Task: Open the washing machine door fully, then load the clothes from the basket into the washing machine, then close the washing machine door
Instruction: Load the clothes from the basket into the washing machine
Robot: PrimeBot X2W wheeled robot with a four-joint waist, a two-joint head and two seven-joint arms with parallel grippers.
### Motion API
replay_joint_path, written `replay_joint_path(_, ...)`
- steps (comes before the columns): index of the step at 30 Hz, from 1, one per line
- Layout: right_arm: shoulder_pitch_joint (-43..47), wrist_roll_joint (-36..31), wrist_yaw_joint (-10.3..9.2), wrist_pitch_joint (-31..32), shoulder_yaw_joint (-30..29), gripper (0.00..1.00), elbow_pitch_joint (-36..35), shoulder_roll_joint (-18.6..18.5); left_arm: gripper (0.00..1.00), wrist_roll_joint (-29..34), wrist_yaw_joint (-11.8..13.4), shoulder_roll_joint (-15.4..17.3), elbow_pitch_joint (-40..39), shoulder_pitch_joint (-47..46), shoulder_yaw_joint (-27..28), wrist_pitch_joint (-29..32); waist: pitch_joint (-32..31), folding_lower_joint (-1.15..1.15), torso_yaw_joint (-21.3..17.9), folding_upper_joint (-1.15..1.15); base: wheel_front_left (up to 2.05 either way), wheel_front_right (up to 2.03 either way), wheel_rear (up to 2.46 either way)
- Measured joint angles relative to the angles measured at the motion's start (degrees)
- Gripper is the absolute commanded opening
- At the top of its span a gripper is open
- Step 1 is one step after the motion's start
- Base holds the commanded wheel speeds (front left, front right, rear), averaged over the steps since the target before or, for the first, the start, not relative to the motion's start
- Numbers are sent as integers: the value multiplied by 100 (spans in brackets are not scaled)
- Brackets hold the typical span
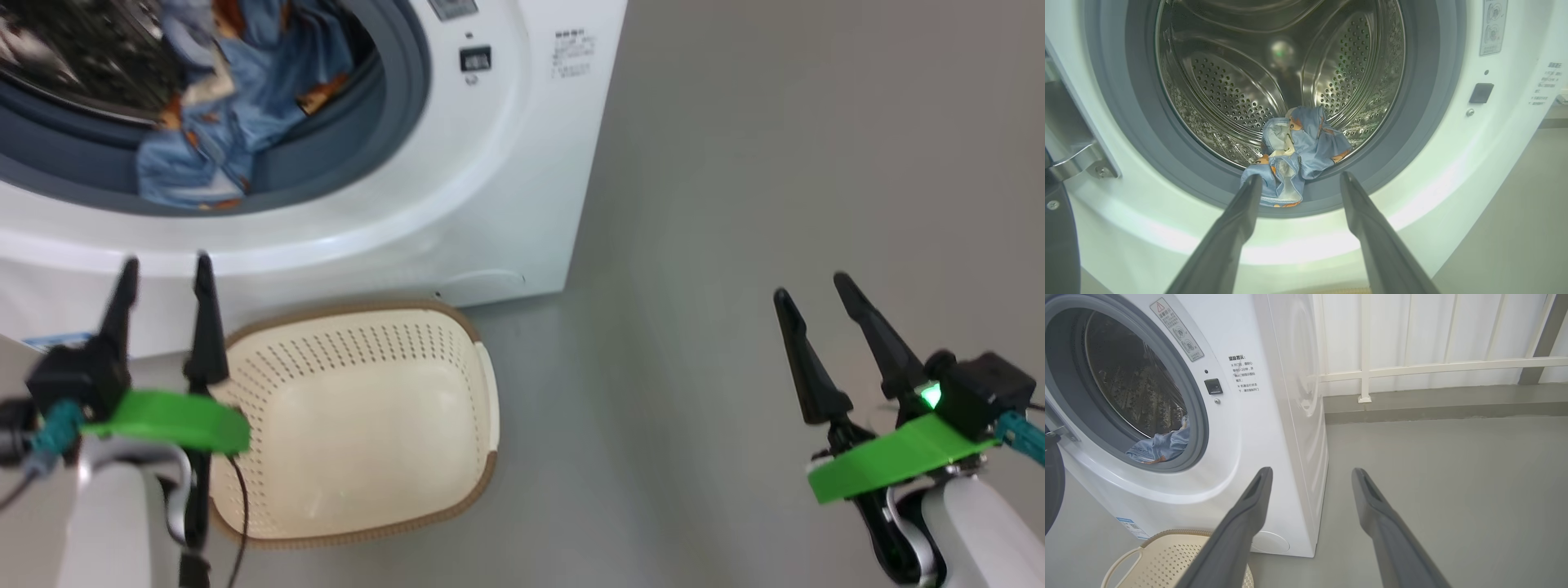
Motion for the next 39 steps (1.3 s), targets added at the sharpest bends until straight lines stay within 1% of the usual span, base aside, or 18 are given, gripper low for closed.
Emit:
replay_joint_path(5,380,1,0,1,-93,100,33,-26,100,-1,-1,-71,-338,682,-49,3,-389,0,126,0,0,0,0)
replay_joint_path(12,770,3,0,1,-155,100,34,-38,100,-5,-11,-131,-776,1394,-132,4,-852,0,303,0,0,0,0)
replay_joint_path(24,1257,9,0,1,-218,100,30,-90,100,-5,-18,-165,-1348,2369,-37,4,-1423,0,481,0,0,0,0)
replay_joint_path(31,1365,9,0,1,-283,100,18,-89,100,-42,-19,-167,-1599,2744,62,4,-1568,0,495,0,0,0,0)
replay_joint_path(39,1365,9,0,1,-311,100,-2,-89,100,-58,-19,-192,-1642,2765,66,4,-1546,0,498,0,0,0,0)
